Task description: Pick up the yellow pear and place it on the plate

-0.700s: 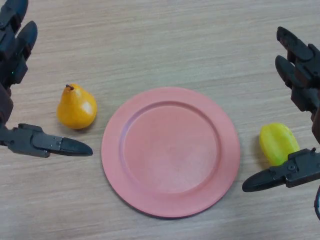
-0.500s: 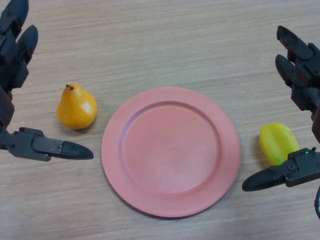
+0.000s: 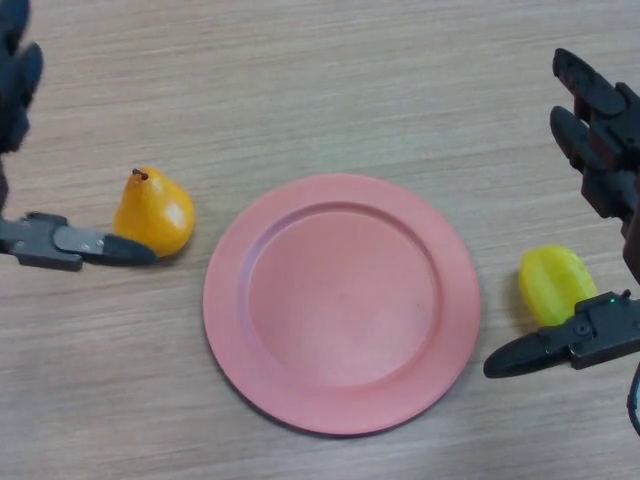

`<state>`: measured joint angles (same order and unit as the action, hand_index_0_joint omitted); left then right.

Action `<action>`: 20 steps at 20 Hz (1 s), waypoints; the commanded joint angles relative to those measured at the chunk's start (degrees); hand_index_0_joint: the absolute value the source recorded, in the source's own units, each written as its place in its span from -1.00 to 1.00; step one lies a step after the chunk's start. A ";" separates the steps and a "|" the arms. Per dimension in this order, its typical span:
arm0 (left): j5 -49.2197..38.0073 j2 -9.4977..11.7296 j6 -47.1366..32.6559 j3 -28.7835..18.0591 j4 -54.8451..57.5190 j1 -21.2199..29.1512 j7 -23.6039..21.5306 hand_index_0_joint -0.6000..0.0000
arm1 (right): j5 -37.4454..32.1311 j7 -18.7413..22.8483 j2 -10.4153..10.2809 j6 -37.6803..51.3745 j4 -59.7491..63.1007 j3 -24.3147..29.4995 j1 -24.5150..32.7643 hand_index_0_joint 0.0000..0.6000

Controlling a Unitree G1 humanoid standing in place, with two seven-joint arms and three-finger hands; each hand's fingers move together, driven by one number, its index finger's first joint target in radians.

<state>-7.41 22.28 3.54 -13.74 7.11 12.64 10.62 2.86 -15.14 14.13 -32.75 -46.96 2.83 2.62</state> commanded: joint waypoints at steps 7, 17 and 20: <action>5.17 4.08 -22.33 1.88 -27.59 11.70 -4.43 1.00 | 1.52 1.60 0.99 8.63 -3.32 3.96 0.42 -1.00; 10.59 1.53 -30.68 6.37 -51.24 19.98 -9.13 1.00 | 2.04 2.44 1.47 9.04 -2.70 3.75 0.77 -1.00; 10.55 0.93 -33.39 7.17 -56.71 22.11 -9.01 1.00 | 2.00 2.20 1.33 9.24 -2.89 4.55 0.42 -1.00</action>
<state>3.74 20.70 -20.66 -4.68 -52.47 31.31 4.77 3.01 -14.96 14.15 -32.49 -46.71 3.60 1.74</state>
